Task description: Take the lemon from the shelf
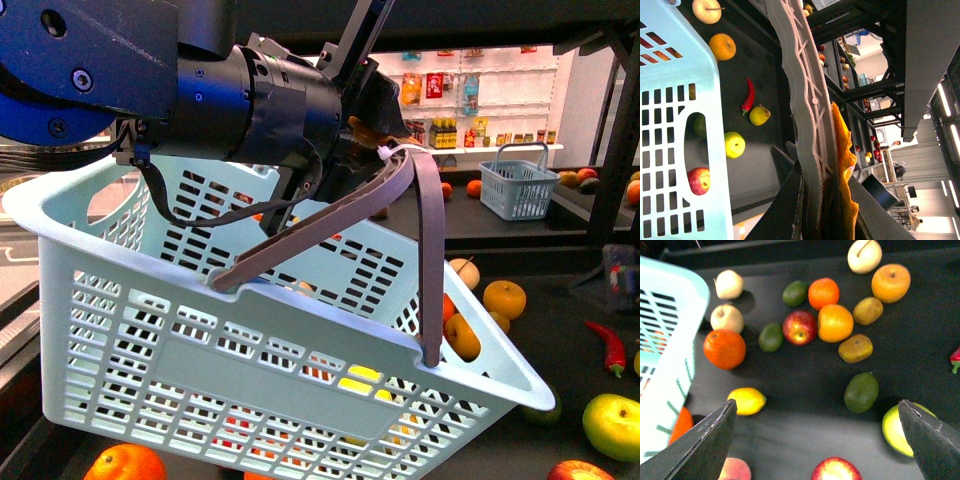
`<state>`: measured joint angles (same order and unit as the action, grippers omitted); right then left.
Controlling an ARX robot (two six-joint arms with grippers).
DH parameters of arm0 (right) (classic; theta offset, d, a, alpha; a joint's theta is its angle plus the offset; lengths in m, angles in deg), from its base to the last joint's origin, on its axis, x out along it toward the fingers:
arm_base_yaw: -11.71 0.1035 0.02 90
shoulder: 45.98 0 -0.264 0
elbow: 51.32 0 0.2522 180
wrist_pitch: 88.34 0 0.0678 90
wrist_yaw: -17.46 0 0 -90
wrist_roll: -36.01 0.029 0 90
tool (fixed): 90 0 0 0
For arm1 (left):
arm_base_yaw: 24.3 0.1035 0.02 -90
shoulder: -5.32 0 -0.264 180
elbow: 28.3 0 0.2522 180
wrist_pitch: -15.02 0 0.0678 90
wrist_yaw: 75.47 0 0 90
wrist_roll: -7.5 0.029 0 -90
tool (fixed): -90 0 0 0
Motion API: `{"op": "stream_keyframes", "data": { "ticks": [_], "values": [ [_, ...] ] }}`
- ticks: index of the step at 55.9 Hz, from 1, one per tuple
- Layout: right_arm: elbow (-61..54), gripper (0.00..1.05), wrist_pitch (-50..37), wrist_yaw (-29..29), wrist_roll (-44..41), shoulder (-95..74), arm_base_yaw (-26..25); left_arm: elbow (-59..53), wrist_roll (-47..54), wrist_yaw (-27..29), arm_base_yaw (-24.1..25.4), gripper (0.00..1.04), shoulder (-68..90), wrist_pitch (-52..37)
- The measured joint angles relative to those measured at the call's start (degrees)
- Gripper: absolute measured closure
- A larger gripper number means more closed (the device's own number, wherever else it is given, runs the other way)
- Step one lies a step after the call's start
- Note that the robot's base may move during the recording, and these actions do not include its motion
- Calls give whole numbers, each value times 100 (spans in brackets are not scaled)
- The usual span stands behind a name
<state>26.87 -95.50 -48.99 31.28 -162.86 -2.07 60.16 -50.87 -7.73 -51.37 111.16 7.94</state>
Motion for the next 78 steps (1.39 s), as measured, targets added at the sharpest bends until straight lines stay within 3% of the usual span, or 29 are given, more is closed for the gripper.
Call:
{"op": "stream_keyframes", "data": {
  "ticks": [28, 47, 78],
  "values": [
    [1084, 7, -367, -83, -636, -2138, 772, 0, 2, 2, 0, 91, 0, 0],
    [2282, 7, -352, 271, -1141, -3416, 1453, 0, 2, 2, 0, 91, 0, 0],
    [3866, 7, 229, 391, -2170, -4638, 1827, 0, 0, 0, 0, 91, 0, 0]
  ]
}}
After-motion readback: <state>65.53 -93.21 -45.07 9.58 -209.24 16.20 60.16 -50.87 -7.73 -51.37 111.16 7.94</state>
